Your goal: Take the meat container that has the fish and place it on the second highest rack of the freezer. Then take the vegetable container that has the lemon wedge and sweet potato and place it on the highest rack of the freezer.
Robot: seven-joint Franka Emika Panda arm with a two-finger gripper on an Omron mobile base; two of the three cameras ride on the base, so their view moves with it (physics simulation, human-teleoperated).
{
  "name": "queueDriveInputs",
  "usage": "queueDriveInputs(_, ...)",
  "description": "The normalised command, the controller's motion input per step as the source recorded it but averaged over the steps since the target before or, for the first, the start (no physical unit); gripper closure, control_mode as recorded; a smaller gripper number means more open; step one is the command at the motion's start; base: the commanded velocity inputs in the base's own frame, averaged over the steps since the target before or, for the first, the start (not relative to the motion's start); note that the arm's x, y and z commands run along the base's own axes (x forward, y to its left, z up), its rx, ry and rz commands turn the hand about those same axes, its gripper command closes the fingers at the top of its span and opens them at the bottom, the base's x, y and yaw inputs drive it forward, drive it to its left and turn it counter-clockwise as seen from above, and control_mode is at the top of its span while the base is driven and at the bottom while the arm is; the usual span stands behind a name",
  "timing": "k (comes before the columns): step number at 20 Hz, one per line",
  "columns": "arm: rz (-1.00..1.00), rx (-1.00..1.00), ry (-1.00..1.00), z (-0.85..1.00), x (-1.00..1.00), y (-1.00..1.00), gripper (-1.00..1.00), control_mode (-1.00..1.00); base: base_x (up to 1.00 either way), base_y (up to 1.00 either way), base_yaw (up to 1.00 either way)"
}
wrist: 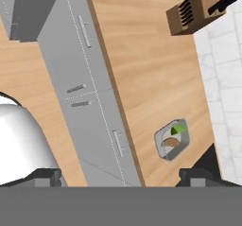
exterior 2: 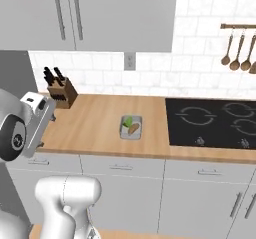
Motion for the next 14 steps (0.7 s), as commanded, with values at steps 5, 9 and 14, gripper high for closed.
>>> queueDriveInputs(5, 0.00, 0.00, 0.00, 0.00, 0.00, 0.00, -1.00, 1.00, 0.45, -0.25, 0.00)
queueDriveInputs(9, 0.00, 0.00, 0.00, 0.00, 0.00, 0.00, -1.00, 1.00, 0.51, -0.41, 0.00)
queueDriveInputs(14, 0.00, 0.00, 0.00, 0.00, 0.00, 0.00, -1.00, 1.00, 0.45, -0.45, 0.00)
